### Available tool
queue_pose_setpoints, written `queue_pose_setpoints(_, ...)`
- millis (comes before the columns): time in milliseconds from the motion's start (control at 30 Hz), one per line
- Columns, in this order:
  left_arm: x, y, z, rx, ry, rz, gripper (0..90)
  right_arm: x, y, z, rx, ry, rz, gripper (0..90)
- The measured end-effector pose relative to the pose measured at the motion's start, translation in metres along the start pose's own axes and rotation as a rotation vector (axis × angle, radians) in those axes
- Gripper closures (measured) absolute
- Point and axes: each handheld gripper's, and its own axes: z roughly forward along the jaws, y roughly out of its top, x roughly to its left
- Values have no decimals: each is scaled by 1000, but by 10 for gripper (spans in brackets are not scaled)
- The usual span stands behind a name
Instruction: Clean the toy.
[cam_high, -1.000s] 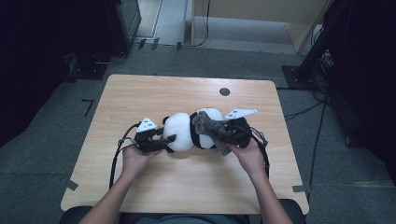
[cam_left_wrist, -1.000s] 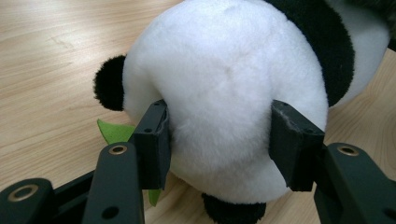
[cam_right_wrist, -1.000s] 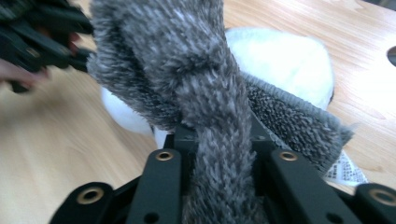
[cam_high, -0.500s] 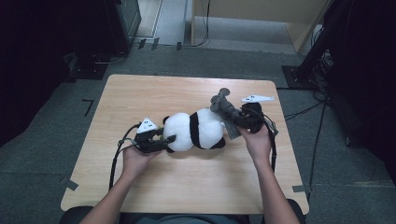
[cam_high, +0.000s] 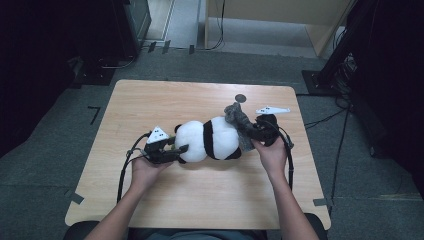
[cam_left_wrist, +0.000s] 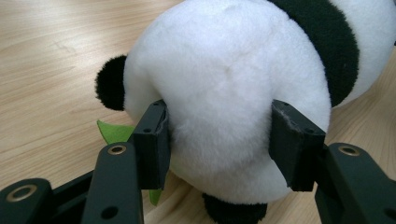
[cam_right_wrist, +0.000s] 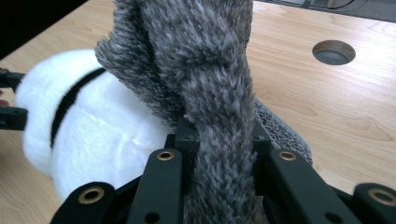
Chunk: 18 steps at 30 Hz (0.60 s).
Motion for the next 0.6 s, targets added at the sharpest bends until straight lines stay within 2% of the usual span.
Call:
queue_pose_setpoints(233,0,-1,0,-5,0,-3,441,-6,-8,5,39,-17,10,747)
queue_pose_setpoints(467,1,-2,0,-8,-3,-4,436,-7,-16,11,37,-17,31,748)
queue_pose_setpoints(600,2,-2,0,-7,-10,-7,430,-10,-23,20,80,-23,62,750)
